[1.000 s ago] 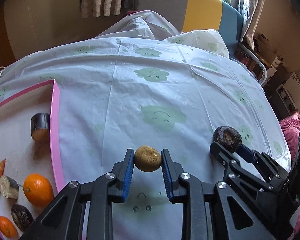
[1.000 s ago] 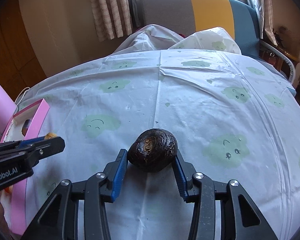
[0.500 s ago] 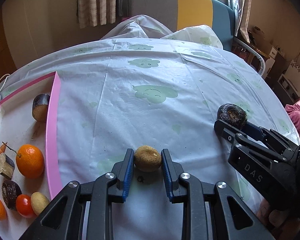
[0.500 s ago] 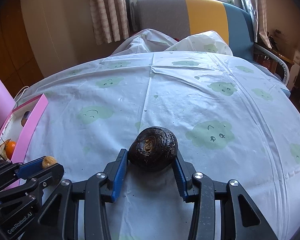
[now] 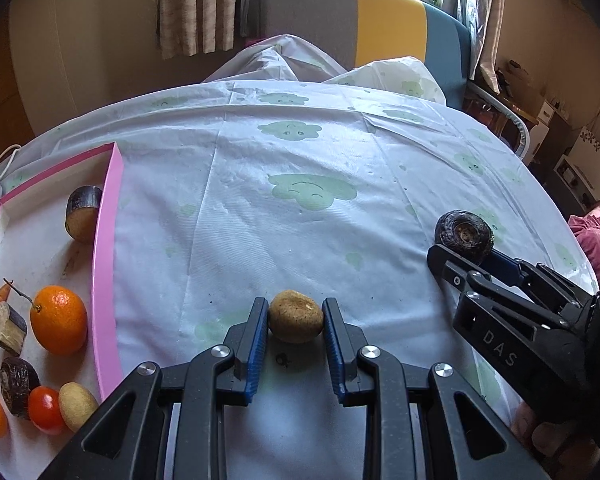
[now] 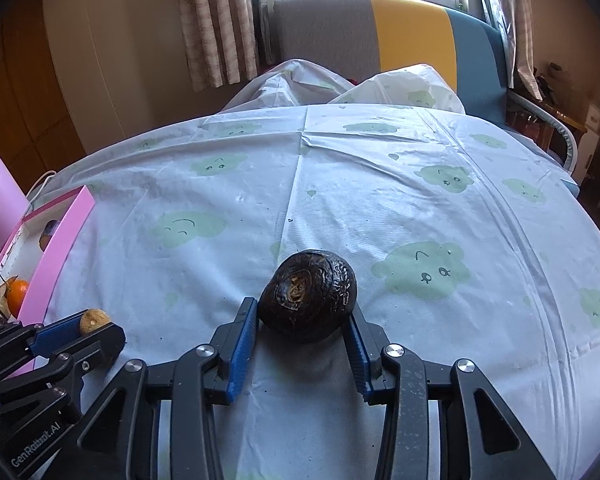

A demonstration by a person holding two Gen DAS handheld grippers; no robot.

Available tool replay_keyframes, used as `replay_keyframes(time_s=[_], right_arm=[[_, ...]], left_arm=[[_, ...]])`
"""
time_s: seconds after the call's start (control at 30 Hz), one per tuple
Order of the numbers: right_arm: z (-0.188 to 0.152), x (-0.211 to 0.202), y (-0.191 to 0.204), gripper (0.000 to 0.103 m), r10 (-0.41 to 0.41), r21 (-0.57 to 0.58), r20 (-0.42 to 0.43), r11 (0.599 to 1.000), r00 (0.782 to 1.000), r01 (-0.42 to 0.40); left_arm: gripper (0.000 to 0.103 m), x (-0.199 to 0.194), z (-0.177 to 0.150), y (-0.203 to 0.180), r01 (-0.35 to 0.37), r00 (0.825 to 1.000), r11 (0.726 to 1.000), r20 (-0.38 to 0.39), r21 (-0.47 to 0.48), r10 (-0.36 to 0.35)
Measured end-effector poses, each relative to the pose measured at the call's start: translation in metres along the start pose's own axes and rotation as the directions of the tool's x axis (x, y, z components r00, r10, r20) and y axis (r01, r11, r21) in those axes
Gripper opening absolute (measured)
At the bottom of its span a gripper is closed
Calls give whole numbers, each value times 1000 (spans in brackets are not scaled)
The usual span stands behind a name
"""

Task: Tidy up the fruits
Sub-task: 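Lift the dark oval fruit and brown ball and carry both toward the tray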

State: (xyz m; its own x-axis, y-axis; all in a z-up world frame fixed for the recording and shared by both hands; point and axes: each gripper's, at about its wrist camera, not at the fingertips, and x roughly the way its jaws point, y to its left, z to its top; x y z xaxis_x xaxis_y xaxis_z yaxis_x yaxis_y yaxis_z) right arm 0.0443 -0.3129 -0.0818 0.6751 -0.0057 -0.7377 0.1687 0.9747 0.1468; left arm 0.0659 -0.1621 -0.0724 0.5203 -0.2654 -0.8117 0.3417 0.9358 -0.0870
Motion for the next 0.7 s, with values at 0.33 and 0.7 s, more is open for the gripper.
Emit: replay_keyframes(time_s=[0.33, 0.7], right_arm=[[-1, 0, 1, 41, -13, -8, 1, 1000, 1000, 13], [-1, 0, 4, 41, -32, -25, -1, 999, 999, 32]], left_arm=[[27, -50, 9, 11, 19, 995, 1000, 98, 2, -19], [27, -88, 16, 105, -81, 982, 983, 159, -163, 107]])
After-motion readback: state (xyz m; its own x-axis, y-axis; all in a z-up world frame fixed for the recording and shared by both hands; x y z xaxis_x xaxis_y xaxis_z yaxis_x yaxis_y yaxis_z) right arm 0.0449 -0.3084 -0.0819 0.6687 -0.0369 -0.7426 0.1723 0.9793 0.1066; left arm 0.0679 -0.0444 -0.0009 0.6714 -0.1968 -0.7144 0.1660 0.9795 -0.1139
